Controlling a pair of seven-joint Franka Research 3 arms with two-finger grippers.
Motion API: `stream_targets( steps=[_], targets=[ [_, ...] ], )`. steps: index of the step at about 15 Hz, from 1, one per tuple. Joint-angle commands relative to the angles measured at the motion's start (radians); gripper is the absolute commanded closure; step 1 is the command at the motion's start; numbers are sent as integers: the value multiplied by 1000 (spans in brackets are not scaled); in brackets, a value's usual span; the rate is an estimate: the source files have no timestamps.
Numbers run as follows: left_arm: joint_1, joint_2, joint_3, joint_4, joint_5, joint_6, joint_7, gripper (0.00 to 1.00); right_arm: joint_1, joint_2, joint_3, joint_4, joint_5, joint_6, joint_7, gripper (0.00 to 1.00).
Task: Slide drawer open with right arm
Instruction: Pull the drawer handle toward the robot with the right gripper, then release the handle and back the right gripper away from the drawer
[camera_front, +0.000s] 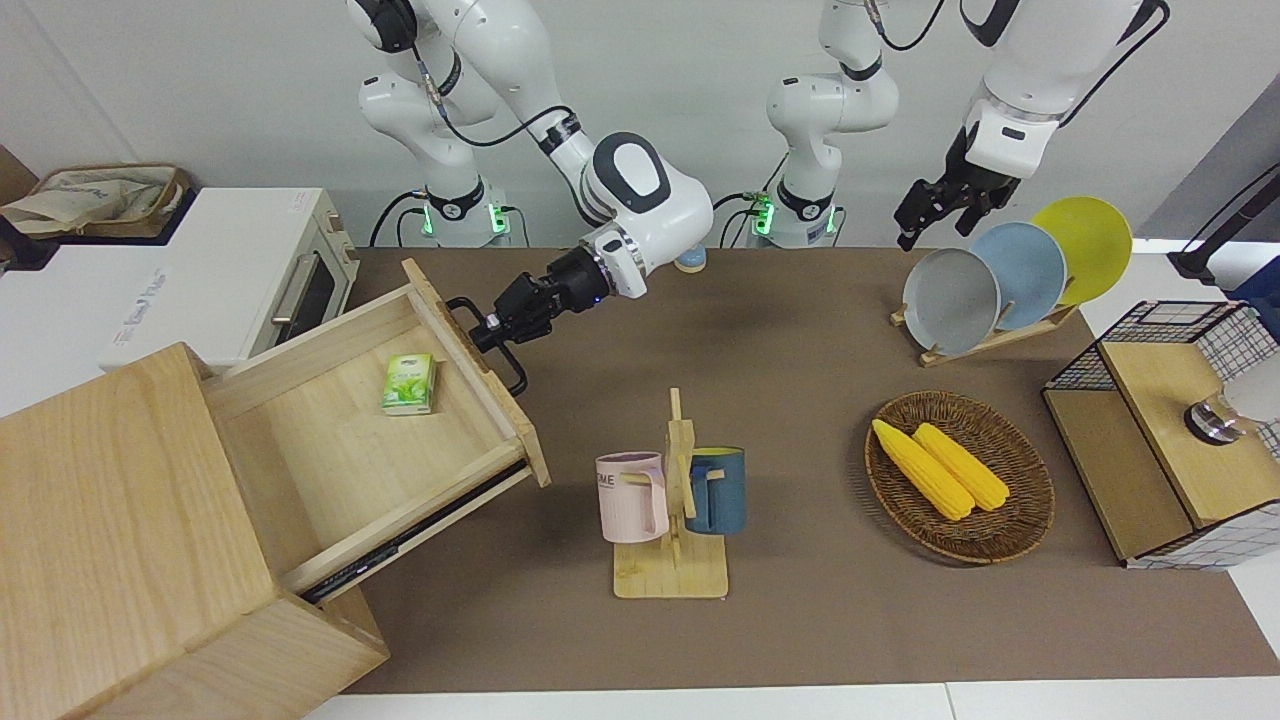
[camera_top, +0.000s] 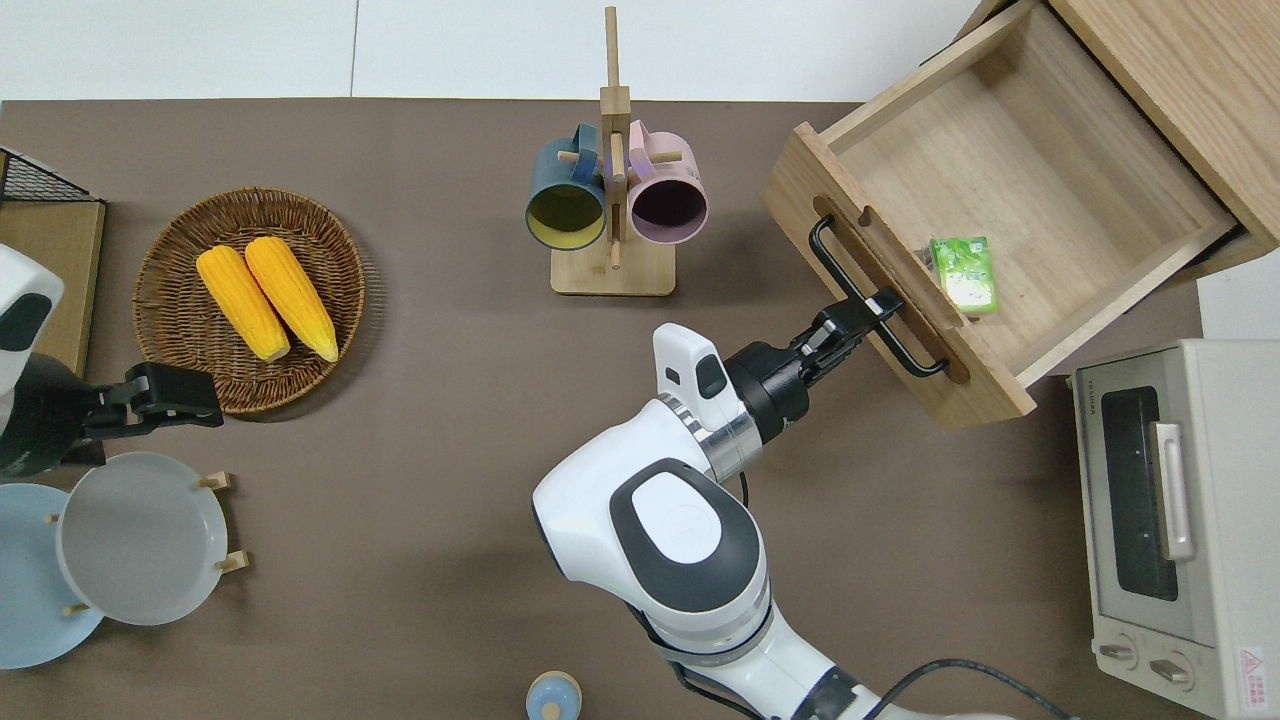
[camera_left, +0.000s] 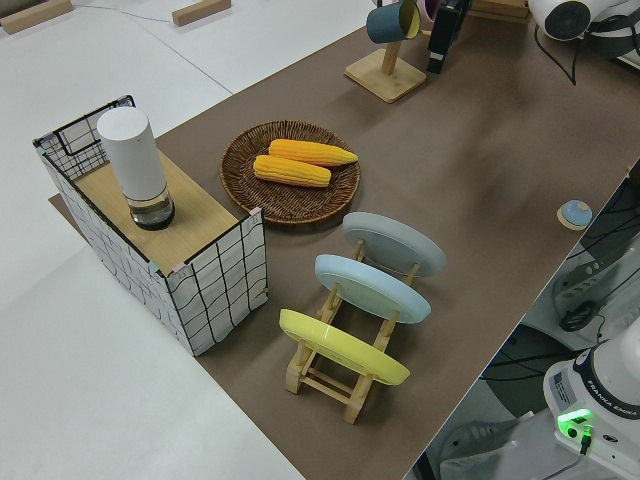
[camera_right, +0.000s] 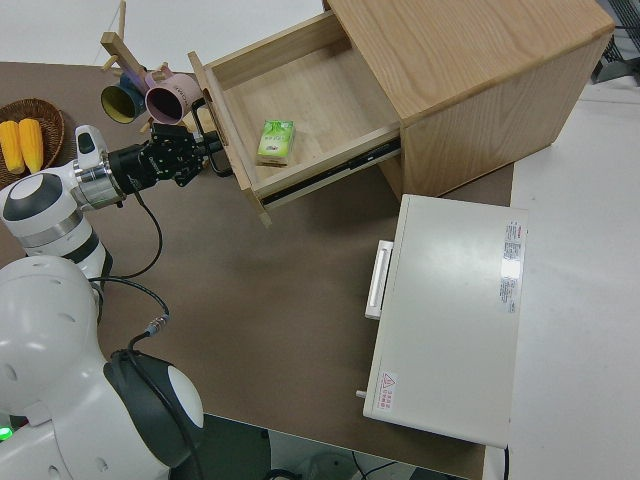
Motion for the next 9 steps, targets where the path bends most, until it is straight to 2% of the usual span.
stream_targets(
  steps=[1, 4, 6, 7, 8, 9],
  targets=[
    [-1, -8, 4, 4, -1, -15, 9, 7, 30, -35, 28, 61, -16, -85, -130, 871],
    [-1, -8, 4, 4, -1, -15, 9, 7, 42, -35, 30, 64, -2, -99, -130, 863],
    [-1, -8, 4, 4, -1, -17, 9, 7, 43, -35, 31, 66, -2, -98, -126, 804],
    [-1, -8, 4, 4, -1, -17, 9, 7, 43, -33, 28, 66, -5, -95, -121, 702],
    [-1, -8, 4, 4, -1, -15, 9, 7, 42, -33, 23, 66, -14, -87, -120, 496],
    [-1, -8, 4, 4, -1, -17, 9, 7, 39, -32, 20, 66, -22, -81, -117, 364]
  ],
)
